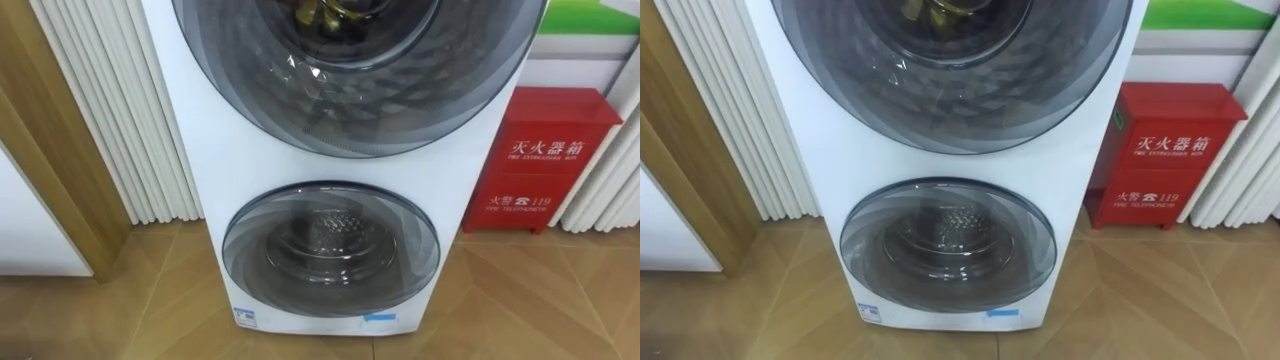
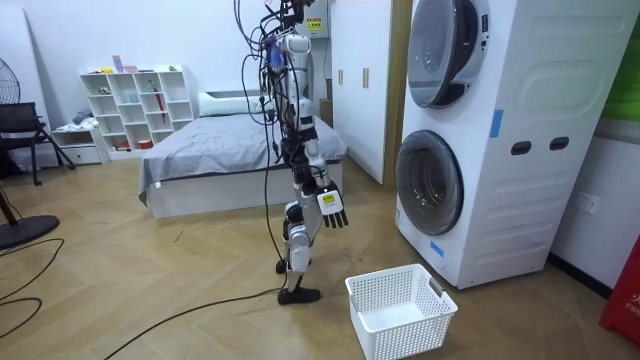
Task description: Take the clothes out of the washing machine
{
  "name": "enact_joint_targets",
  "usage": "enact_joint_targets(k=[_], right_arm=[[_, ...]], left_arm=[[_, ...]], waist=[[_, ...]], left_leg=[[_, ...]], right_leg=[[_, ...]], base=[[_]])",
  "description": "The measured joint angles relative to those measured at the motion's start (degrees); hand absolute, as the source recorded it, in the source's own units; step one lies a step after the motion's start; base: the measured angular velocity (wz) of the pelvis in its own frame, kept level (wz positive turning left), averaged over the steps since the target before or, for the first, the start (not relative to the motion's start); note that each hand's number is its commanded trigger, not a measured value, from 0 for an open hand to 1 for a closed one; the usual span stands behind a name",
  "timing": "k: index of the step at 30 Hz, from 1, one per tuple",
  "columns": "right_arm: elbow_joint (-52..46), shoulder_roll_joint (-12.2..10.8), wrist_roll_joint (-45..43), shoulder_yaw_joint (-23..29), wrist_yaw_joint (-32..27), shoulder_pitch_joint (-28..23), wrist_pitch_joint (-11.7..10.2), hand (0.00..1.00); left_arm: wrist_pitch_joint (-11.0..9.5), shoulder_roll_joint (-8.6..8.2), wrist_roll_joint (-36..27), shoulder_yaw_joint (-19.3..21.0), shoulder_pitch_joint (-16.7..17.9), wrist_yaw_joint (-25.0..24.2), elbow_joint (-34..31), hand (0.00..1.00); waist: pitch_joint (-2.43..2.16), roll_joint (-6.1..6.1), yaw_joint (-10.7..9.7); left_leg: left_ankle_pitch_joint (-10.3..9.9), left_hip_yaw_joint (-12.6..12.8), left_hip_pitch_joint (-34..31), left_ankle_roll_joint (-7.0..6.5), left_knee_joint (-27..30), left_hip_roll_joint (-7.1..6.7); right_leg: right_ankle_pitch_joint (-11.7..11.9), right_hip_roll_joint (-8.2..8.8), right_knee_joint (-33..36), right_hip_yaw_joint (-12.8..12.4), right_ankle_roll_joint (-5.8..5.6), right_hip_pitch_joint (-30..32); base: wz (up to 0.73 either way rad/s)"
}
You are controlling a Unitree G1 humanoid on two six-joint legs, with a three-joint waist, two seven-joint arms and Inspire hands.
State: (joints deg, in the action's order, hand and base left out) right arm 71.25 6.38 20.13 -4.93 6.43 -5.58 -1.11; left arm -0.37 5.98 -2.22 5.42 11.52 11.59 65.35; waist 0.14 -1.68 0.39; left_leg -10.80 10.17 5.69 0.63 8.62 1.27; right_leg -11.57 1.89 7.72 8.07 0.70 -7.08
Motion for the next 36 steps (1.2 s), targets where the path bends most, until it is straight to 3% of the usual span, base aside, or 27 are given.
enact_joint_targets(k=[2, 5, 6, 7, 8, 12, 15, 25, 30, 36], right_arm=[[-0.5, 0.0, -0.1, 0.1, -0.1, 0.4, 0.3, 0.00], [-11.6, 1.0, -0.2, 0.5, -1.9, 0.0, 3.0, 0.00], [-17.6, 1.2, -0.4, 2.5, -2.7, 0.3, 2.9, 0.00], [-19.8, 1.2, -0.4, 3.5, -3.2, 0.9, 2.5, 0.00], [-23.8, 1.5, -0.3, 4.8, -4.3, 2.5, 1.9, 0.00], [-41.2, 4.1, 0.0, 6.5, -7.5, 5.9, 1.0, 0.00], [-47.7, 4.8, 0.1, 8.3, -9.2, 8.6, 0.8, 0.00], [-54.4, 9.2, 0.1, 8.6, -14.0, 16.2, 1.1, 0.00], [-58.4, 12.6, 1.7, 9.1, -17.0, 21.5, 1.2, 0.00], [-59.1, 12.7, 2.6, 9.0, -18.2, 24.8, 1.2, 0.00]], left_arm=[[-0.1, -0.01, 0.0, 0.0, 0.0, -0.1, -0.2, 0.00], [-0.5, 0.05, 0.1, 0.0, -0.6, -1.1, -0.2, 0.00], [-0.5, 0.08, 0.6, 0.2, -0.7, -1.4, -0.2, 0.00], [-0.5, 0.20, 0.8, 0.2, -0.9, -1.7, -0.1, 0.00], [-0.5, 0.59, 1.2, 0.3, -0.9, -2.3, 0.0, 0.00], [-0.9, 1.65, 1.9, 0.1, -0.8, -2.6, -1.2, 0.00], [-0.7, 2.14, 2.0, 0.5, -0.7, -2.5, -1.2, 0.00], [1.2, 2.47, 5.7, 0.7, -0.3, -2.6, -1.2, 0.00], [2.5, 2.87, 8.8, 1.2, 0.9, -3.4, -1.3, 0.00], [4.2, 3.12, 11.9, 1.2, 0.5, -4.9, -1.9, 0.00]], waist=[[0.00, -0.01, 0.0], [0.13, 0.12, 0.0], [0.46, -0.40, 0.0], [0.29, 0.04, 0.0], [0.55, -0.55, 0.1], [0.49, -1.20, 0.6], [0.14, -2.06, 0.8], [0.17, -2.15, 1.6], [-0.14, -3.01, 1.8], [-0.19, -3.59, 3.1]], left_leg=[[0.0, -0.2, -0.1, 0.00, 0.0, 0.00], [0.0, -0.1, 0.0, 0.00, 0.1, 0.00], [0.0, -0.1, 0.1, -0.01, 0.1, 0.00], [0.0, -0.1, 0.1, -0.01, 0.1, 0.00], [0.0, -0.1, 0.3, -0.01, 0.1, 0.00], [0.0, -0.1, 0.5, -0.01, 0.1, 0.01], [0.0, -0.1, 0.6, -0.01, 0.0, 0.00], [0.0, -1.0, -0.1, -0.01, -0.2, 0.08], [0.0, -1.1, 0.4, -0.01, -0.2, 0.08], [0.0, -1.6, 0.5, -0.01, -0.2, 0.12]], right_leg=[[0.0, -0.01, 0.0, -0.1, 0.00, 0.0], [0.0, 0.02, 0.2, -0.2, 0.00, 0.2], [0.0, 0.03, 0.2, -0.3, 0.00, 0.2], [0.0, 0.02, 0.2, -0.3, -0.01, 0.2], [0.0, 0.02, 0.2, -0.3, 0.00, 0.2], [0.0, 0.01, 0.2, -0.5, 0.00, 0.1], [0.1, -0.01, 0.3, -0.4, 0.00, -0.2], [0.2, -0.09, 1.1, -0.1, -0.12, 0.6], [0.2, -0.13, 1.0, -0.2, -0.13, 0.2], [0.2, -0.16, 1.0, 0.2, -0.13, -0.2]], base=[[0.02], [-0.05], [-0.08], [0.00], [0.00], [-0.01], [0.01], [0.00], [0.00], [0.02]])
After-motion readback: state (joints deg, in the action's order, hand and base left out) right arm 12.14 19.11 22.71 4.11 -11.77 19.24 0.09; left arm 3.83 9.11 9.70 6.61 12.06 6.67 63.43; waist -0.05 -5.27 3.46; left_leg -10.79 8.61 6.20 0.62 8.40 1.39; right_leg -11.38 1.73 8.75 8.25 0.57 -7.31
